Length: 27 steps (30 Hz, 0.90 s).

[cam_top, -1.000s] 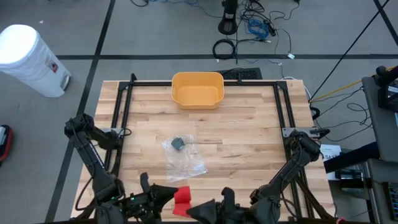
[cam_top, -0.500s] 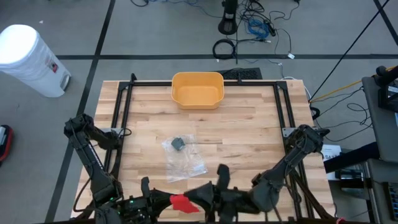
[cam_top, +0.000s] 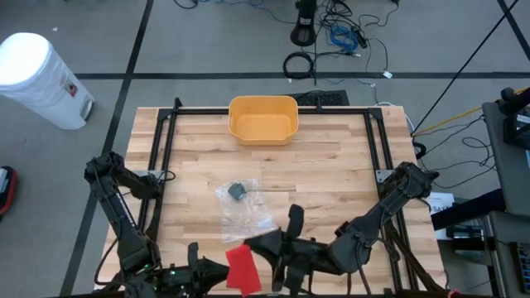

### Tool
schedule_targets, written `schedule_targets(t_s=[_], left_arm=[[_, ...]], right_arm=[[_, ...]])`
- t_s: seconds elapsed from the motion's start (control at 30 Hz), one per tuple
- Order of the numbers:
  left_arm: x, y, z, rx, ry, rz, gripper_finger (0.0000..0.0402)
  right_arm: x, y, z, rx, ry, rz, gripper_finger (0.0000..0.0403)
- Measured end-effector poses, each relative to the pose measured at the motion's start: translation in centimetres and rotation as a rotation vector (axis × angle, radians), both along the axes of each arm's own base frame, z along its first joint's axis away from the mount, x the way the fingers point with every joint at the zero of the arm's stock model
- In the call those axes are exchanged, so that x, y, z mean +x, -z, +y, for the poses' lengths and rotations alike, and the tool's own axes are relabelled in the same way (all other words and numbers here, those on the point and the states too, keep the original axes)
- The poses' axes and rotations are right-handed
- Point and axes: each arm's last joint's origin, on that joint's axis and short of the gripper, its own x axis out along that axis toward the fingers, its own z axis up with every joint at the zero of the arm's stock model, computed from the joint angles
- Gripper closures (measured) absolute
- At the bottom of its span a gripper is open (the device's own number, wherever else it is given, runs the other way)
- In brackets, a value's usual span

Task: Roll bandage
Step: Roll the red bandage

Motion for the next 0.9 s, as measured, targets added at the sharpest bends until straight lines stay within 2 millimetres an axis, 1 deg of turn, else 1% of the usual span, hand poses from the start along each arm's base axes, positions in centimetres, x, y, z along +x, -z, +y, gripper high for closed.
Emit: schedule_targets(t_s=[0.1,0.37,0.53,0.6,0.73,0.83,0.9], left_arm=[[0.0,0.0,-0.1,-0.003,0.027,0.006,0.0360],[0.0,0.1,-0.3,-0.011,0.115,0.028,0.0360],[0.0,0.2,-0.5,-0.023,0.185,0.044,0.0360],[0.0,0.2,-0.6,-0.024,0.189,0.046,0.0360],[0.0,0.1,-0.5,-0.027,0.181,0.042,0.0360],[0.0,0.1,-0.5,-0.024,0.159,0.037,0.0360],[0.0,0.1,-0.4,-0.019,0.128,0.030,0.0360]], right_arm=[[0.3,0.4,-0.4,-0.041,0.059,0.046,0.0403],[0.8,1.2,-1.0,-0.039,0.090,0.104,0.0401],[0.8,1.2,-1.1,-0.032,0.108,0.111,0.0377],[0.9,1.4,-1.2,-0.022,0.111,0.119,0.0367],[0.9,2.4,-1.2,-0.014,0.109,0.191,0.0351],[0.4,3.4,-0.6,0.015,0.097,0.254,0.0344],[-0.5,4.1,0.4,0.040,0.074,0.291,0.0340]])
